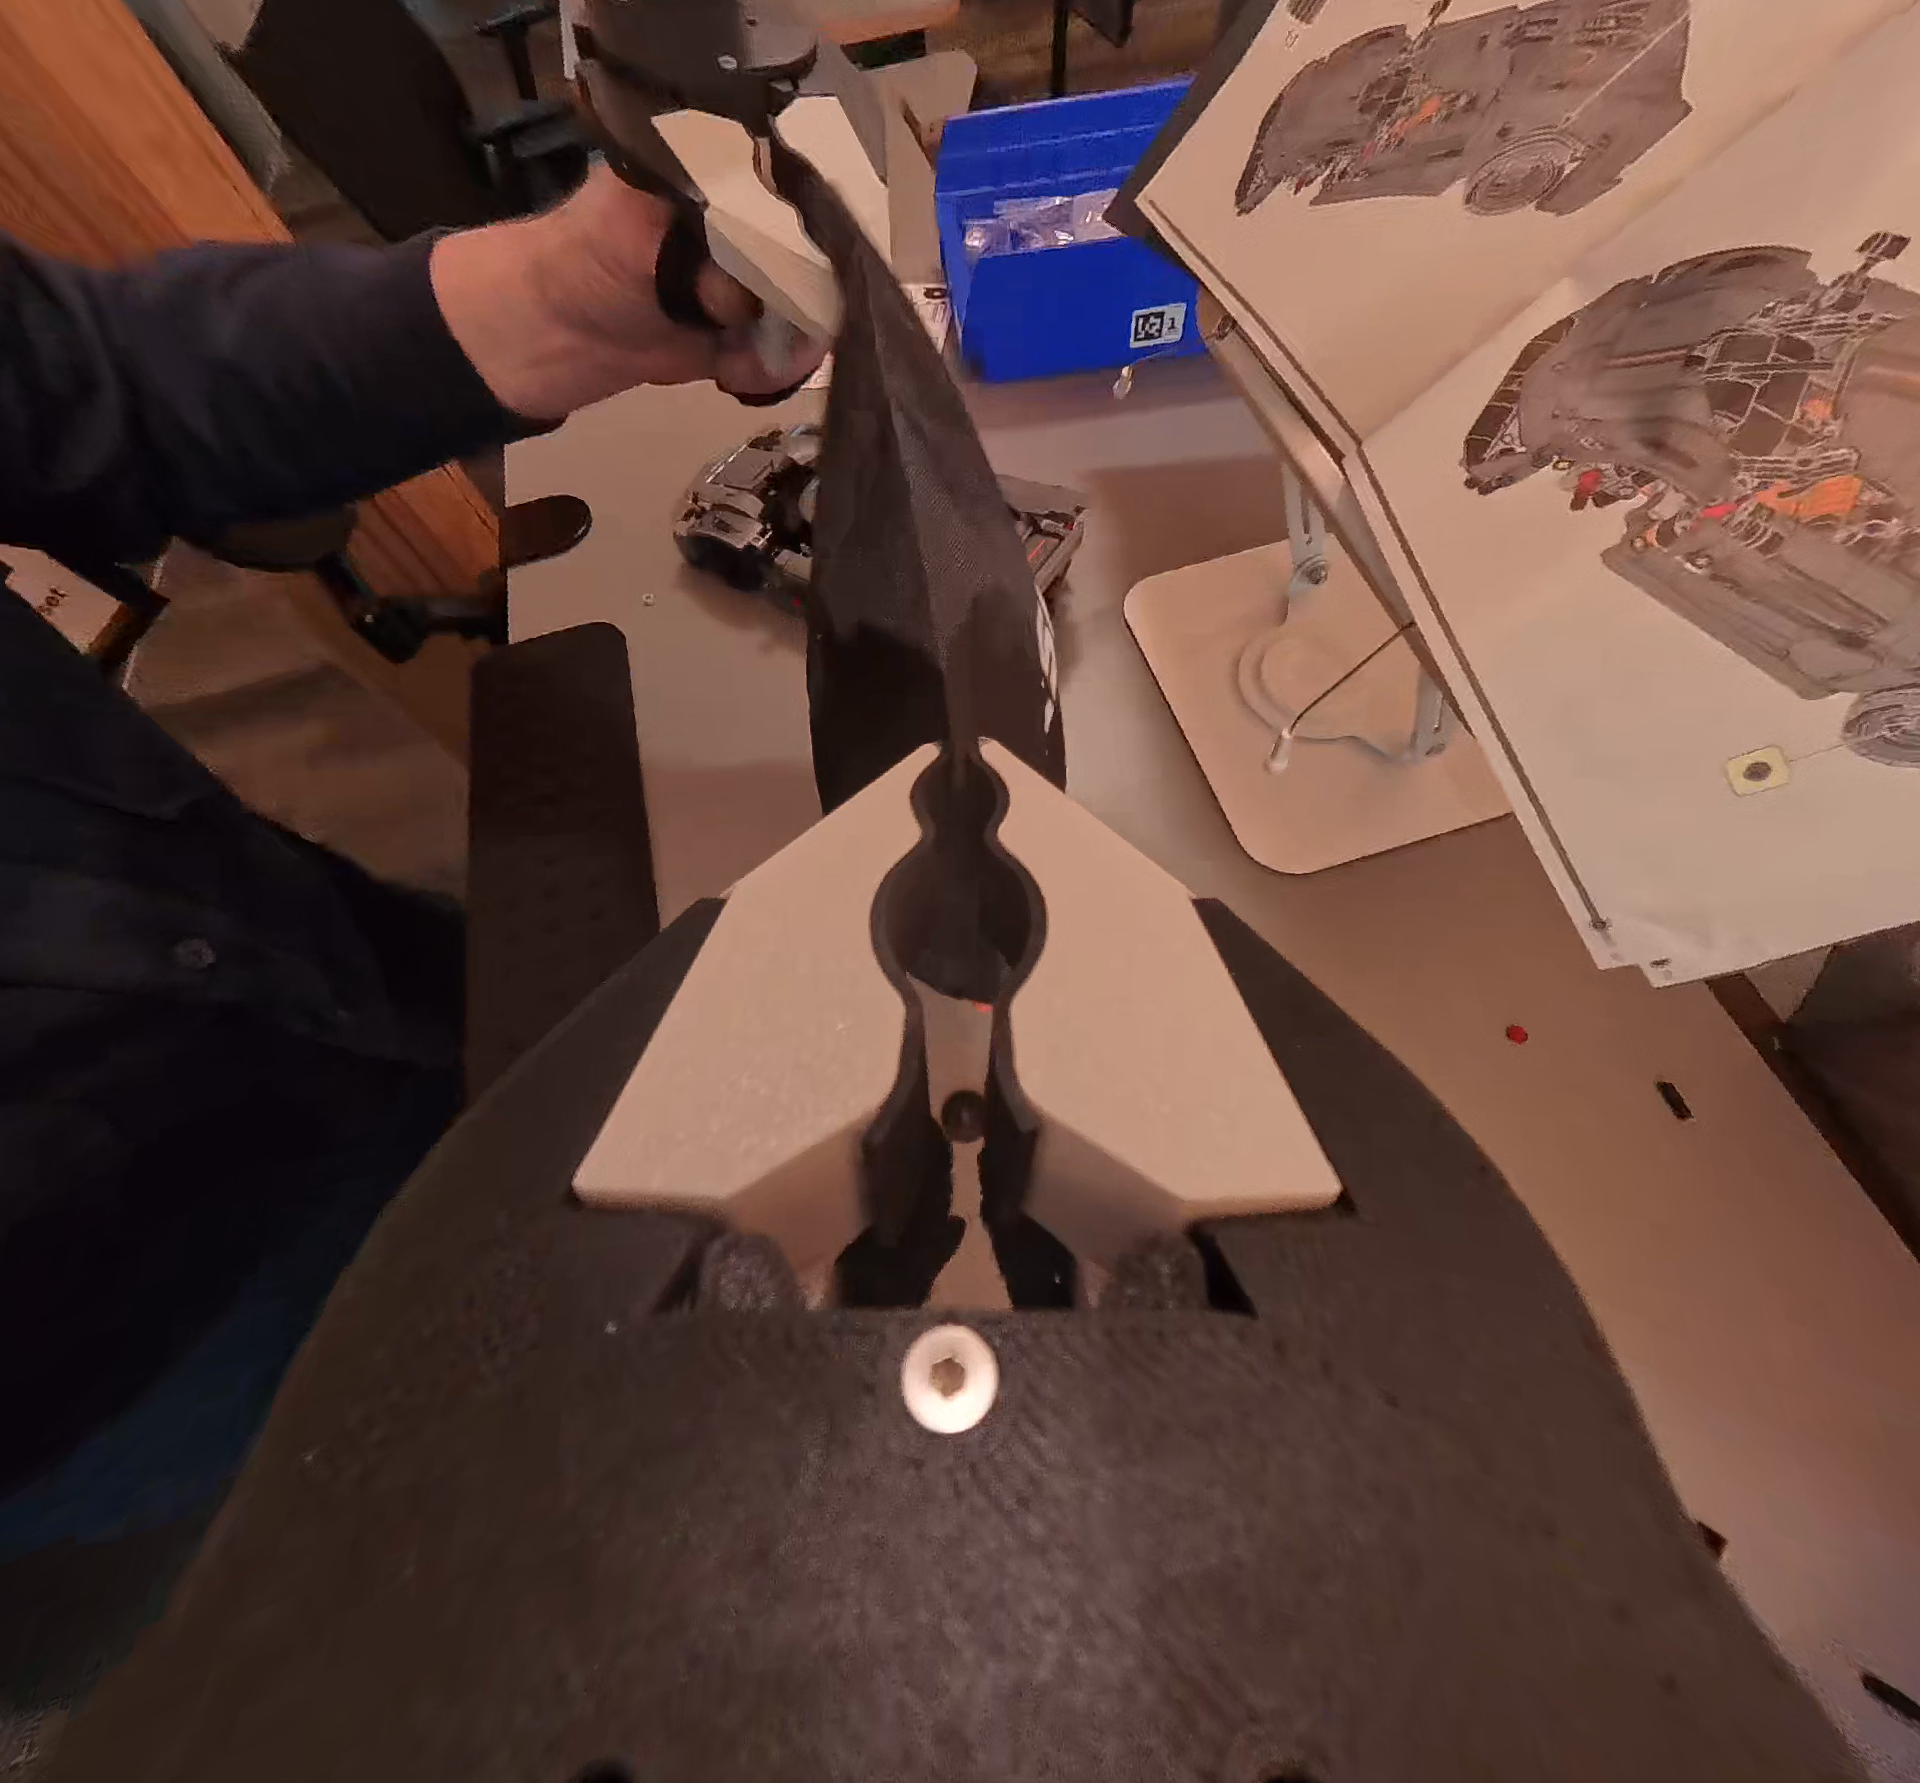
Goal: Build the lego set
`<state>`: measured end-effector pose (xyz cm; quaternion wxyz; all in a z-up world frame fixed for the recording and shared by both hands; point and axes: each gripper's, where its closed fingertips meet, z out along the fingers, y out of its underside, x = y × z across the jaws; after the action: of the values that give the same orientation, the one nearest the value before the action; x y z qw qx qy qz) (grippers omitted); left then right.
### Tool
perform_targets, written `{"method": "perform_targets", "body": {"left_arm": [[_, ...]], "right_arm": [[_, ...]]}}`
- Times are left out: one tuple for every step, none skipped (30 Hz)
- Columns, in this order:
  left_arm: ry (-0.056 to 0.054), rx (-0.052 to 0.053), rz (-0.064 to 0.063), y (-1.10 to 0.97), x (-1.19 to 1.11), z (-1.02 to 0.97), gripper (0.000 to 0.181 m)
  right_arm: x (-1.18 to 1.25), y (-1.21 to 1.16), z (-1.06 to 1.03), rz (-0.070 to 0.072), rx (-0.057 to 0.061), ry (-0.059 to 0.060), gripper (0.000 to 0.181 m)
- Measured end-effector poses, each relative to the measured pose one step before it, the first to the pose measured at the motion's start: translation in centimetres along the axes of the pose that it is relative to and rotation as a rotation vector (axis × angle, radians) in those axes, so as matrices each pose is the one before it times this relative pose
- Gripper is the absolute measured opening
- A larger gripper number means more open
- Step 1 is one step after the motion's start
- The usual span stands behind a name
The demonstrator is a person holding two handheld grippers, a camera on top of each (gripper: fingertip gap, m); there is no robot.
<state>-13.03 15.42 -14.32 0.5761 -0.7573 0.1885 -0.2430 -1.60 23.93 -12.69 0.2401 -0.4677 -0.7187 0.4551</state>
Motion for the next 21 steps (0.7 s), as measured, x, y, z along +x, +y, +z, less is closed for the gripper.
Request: {"method": "perform_targets", "body": {"left_arm": [[-0.0099, -0.0009, 0.0103, -0.036, -0.021, -0.168, 0.0], [0.0135, 0.0053, -0.0059, -0.106, 0.197, -0.075, 0.0], [-0.0009, 0.004, -0.0013, -0.036, -0.03, -0.036, 0.0], [-0.0124, -0.0001, 0.0073, 0.036, -0.218, -0.063, 0.0], [0.0027, -0.0024, -0.0055, 0.07, -0.064, -0.042, 0.0], [0.0136, 0.0017, -0.0101, 0.022, 0.109, 0.019, 0.0], [-0.0081, 0.0081, 0.001, -0.035, -0.165, -0.002, 0.0], [-0.0018, 0.0091, 0.0017, -0.059, -0.073, -0.042, 0.0], [0.0101, -0.0005, -0.0092, 0.038, 0.043, 0.016, 0.0], [0.0004, -0.0066, -0.006, 0.135, -0.112, 0.068, 0.0], [-0.0205, 0.0082, 0.0064, -0.057, -0.342, -0.037, 0.0], [0.0074, 0.0201, -0.0048, -0.32, 0.106, -0.06, 0.0], [0.0288, 0.0118, -0.0042, -0.341, 0.486, 0.01, 0.0], [-0.0256, -0.0039, 0.0183, -0.135, -0.226, 0.001, 0.0], [-0.0153, -0.0044, 0.014, -0.072, -0.153, 0.042, 0.0], [0.0148, -0.0027, -0.0175, -0.016, 0.113, 0.152, 0.0], [0.0175, 0.0109, -0.0126, -0.166, 0.175, 0.172, 0.0], [0.0029, 0.0113, 0.002, -0.143, 0.039, 0.18, 0.0], [0.0063, -0.0014, -0.0023, 0.01, 0.071, 0.153, 0.0], [0.0069, 0.0101, -0.0045, -0.18, 0.117, 0.038, 0.0], [0.0071, 0.029, -0.0069, -0.462, 0.134, -0.095, 0.0]], "right_arm": [[-0.195, 0.185, 0.019, -0.0036, -0.01, -0.0127, 0.0], [-0.24, 0.111, 0.19, -0.0023, -0.0082, -0.0135, 0.0], [0.119, -0.007, 0.198, 0.0055, -0.002, 0.0046, 0.0], [0.108, 0.021, 0.103, 0.0066, -0.0037, 0.0004, 0.0], [-0.01, 0.095, 0.019, 0.0023, -0.0073, -0.0079, 0.0], [0.019, 0.035, -0.082, -0.0025, -0.0035, -0.007, 0.0], [0.437, -0.337, -0.204, -0.0034, 0.0195, 0.0303, 0.0], [0.223, -0.289, -0.189, 0.0032, 0.0149, 0.0169, 0.0], [-0.076, -0.023, -0.097, 0.0033, -0.0006, -0.005, 0.0], [-0.06, 0.066, 0.012, -0.0013, -0.0037, -0.0044, 0.0], [0.032, 0.311, 0.27, 0.004, -0.0112, -0.0027, 0.0], [0.079, 0.23, 0.179, 0.0009, -0.0059, -0.0053, 0.0], [0.053, 0.033, -0.031, -0.0034, 0.0053, 0.0017, 0.0], [-0.003, -0.144, -0.241, -0.0007, 0.0131, 0.0026, 0.0], [-0.161, -0.307, -0.216, -0.0007, 0.0162, -0.0078, 0.0], [-0.165, -0.385, -0.106, 0.0014, 0.0173, -0.0095, 0.0], [-0.115, -0.173, 0.302, 0.002, 0.0021, -0.0079, 0.001], [-0.024, 0.115, 0.204, -0.0088, -0.0224, 0.0042, 0.004], [0.255, 0.142, 0.022, -0.0162, -0.0142, 0.0194, 0.011], [0.302, 0.052, -0.155, -0.0023, 0.0026, 0.0171, 0.022], [0.116, -0.052, -0.288, 0.0165, 0.0146, -0.0045, 0.034]]}}
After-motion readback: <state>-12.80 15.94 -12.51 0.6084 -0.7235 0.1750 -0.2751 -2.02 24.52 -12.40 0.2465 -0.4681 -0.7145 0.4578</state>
